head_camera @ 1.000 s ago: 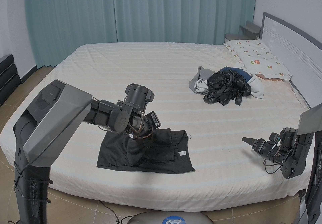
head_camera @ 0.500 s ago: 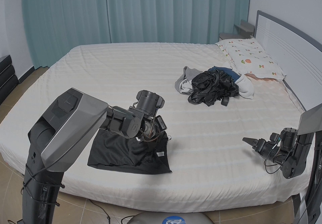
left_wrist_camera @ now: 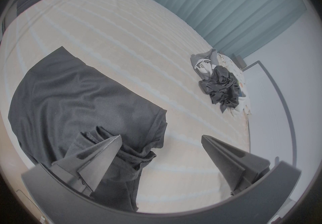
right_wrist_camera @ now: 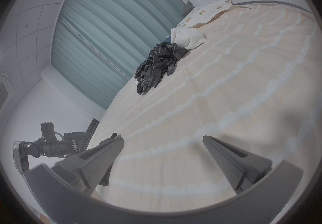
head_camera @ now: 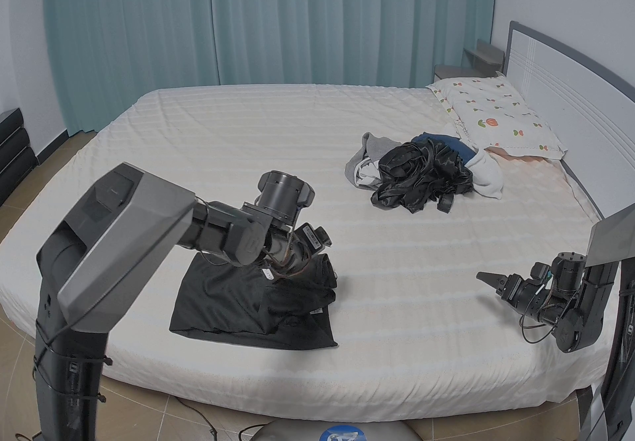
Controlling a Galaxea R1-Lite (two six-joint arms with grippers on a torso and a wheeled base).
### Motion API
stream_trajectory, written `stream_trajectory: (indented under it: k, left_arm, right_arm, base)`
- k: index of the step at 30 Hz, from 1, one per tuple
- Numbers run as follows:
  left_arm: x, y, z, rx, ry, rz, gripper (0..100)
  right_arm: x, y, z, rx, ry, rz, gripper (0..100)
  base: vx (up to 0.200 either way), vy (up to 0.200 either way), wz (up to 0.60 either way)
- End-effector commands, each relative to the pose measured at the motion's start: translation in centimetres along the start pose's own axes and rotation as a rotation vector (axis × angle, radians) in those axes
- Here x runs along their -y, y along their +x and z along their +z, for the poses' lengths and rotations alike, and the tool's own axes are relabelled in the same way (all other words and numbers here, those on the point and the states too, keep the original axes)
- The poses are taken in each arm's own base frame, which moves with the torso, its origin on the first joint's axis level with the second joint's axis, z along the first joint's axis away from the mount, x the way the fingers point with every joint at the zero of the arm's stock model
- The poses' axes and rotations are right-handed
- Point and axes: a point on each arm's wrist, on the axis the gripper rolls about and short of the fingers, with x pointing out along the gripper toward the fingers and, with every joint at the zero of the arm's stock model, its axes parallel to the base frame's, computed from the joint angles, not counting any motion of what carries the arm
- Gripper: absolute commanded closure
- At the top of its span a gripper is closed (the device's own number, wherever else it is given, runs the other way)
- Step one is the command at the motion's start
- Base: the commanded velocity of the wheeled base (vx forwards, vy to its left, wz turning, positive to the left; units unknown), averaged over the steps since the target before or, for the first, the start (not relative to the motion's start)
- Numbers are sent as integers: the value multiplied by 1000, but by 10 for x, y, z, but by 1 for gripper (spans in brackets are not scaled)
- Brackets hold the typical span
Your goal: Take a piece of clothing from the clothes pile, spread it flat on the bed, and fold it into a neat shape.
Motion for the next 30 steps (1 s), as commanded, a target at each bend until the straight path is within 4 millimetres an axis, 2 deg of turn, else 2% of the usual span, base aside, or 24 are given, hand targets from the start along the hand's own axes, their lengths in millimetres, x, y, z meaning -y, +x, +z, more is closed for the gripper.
stream_trajectory:
  k: [1, 7, 8, 9, 11, 17, 24, 30]
  left_arm:
    - [-22, -36, 25, -1, -70, -4, 0]
    - [-65, -55, 46, -26, -200, -3, 0]
    - [-68, -56, 48, -24, -207, -7, 0]
    - [-84, -62, 55, -23, -237, -25, 0]
    - [-102, -67, 60, -13, -268, -46, 0]
    - [-151, -74, 62, 4, -343, -87, 0]
    - [-165, -77, 65, 26, -385, -102, 0]
    - [-181, -78, 70, 19, -414, -94, 0]
  right_arm:
    - [-3, 0, -3, -8, -5, 9, 0]
    - [-9, 3, -6, -17, -15, 17, 0]
    - [-9, 3, -6, -16, -15, 15, 0]
    - [-11, 3, -8, -16, -19, 11, 0]
    - [-15, 4, -8, -6, -26, 2, 0]
    - [-35, 9, -12, 24, -58, -8, 0]
    - [-54, 16, -23, 34, -93, -14, 0]
    - [-74, 31, -28, 52, -126, -5, 0]
  base:
    - [0, 0, 0]
    - [0, 0, 0]
    - [0, 0, 0]
    - [0, 0, 0]
    - [0, 0, 0]
    - [0, 167, 0]
    - [0, 200, 0]
    - [0, 200, 0]
